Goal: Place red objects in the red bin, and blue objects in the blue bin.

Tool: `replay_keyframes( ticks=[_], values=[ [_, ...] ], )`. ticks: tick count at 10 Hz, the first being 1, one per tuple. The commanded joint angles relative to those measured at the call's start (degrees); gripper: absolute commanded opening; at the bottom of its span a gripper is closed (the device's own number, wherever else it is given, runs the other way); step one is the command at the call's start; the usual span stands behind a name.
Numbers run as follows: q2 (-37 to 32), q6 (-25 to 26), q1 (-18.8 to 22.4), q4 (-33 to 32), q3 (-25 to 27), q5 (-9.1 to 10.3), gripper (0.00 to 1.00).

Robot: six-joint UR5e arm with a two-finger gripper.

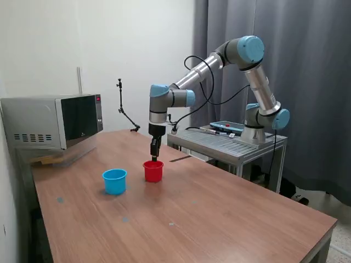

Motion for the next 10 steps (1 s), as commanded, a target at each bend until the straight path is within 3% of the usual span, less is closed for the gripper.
replay_keyframes(
  ticks=[1, 6, 10],
  values=[
    [-0.07, 0.00, 0.03, 0.09, -0.01, 0.00, 1.00],
    [-0.07, -0.87, 0.38, 0.44, -0.27, 0.08, 1.00],
    [-7.08, -10.17, 1.17, 2.80, -0.45, 0.08, 1.00]
  ],
)
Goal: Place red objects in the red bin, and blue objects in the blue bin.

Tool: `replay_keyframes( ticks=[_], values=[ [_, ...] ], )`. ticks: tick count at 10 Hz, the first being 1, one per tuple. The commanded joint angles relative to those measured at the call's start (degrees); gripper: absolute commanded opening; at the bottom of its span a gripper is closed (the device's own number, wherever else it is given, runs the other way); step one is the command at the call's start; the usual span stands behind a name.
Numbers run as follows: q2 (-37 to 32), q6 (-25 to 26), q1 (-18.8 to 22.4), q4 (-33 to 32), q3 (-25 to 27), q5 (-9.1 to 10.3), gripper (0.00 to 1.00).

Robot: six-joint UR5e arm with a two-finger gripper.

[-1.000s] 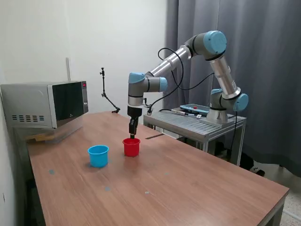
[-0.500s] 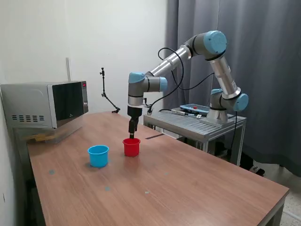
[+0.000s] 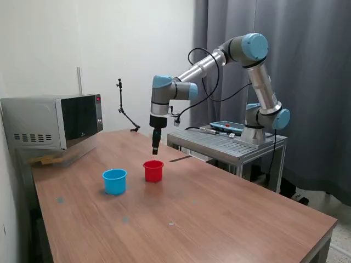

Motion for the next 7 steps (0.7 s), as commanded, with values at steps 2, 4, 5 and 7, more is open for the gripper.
replay_keyframes(
  ticks=[2, 4, 5, 7],
  values=[
    [-9.70, -6.31, 0.44, 6.54, 0.08, 0.06, 1.00],
    [-15.77, -7.63, 0.44, 10.43, 0.34, 0.06, 1.00],
    [-17.97, -8.60, 0.78, 11.75, 0.42, 0.06, 1.00],
    [-20.54, -13.15, 3.93, 17.54, 0.60, 0.06, 1.00]
  ],
)
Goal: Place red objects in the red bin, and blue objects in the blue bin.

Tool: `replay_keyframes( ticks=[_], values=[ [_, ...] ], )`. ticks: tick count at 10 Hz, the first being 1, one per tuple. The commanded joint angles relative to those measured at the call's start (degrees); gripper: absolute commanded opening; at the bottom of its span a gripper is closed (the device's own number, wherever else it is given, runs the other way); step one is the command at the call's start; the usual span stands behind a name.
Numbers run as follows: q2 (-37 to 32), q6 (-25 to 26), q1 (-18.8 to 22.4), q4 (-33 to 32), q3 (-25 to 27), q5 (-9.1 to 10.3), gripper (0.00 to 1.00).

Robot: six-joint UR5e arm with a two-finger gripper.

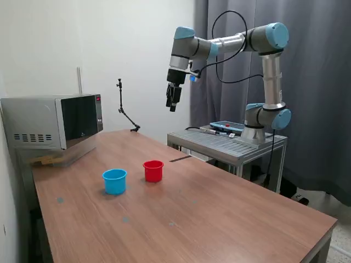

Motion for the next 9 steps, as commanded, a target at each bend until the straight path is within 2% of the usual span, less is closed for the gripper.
replay_keyframes(
  ticks=[1, 2, 3, 7, 9],
  values=[
    [-3.47, -8.99, 4.21, 6.17, 0.25, 0.00, 1.00],
    [-4.52, -13.92, 6.41, 7.94, 0.17, 0.00, 1.00],
    [-5.49, -16.32, 7.13, 9.70, 0.17, 0.00, 1.00],
    [-9.62, -16.52, 7.05, 16.72, 0.25, 0.00, 1.00],
    [-12.95, -16.26, 6.70, 17.80, 0.43, 0.00, 1.00]
  ],
)
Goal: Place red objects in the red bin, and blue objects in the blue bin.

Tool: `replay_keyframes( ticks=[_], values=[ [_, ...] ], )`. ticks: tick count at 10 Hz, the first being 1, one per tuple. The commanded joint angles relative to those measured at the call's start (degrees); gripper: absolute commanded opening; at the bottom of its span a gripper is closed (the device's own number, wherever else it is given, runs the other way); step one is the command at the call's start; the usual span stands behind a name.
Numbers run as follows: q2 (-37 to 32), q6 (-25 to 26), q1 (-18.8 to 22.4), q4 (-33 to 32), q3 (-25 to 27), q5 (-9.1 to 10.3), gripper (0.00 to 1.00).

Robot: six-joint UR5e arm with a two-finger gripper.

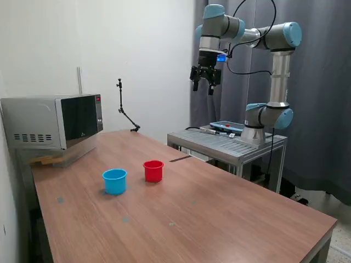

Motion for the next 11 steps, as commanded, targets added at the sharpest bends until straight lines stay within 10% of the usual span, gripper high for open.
replay_keyframes(
  ticks=[1, 5, 7, 11],
  values=[
    [-2.95, -0.06, -0.33, 1.39, 0.14, -0.02, 1.00],
    [-3.31, -0.41, 0.11, 5.34, 0.75, 0.33, 1.00],
    [-3.14, -1.72, 0.02, 5.34, 0.75, 4.97, 1.00],
    [-3.05, -2.26, 0.02, 4.73, 0.75, 7.97, 1.00]
  ],
)
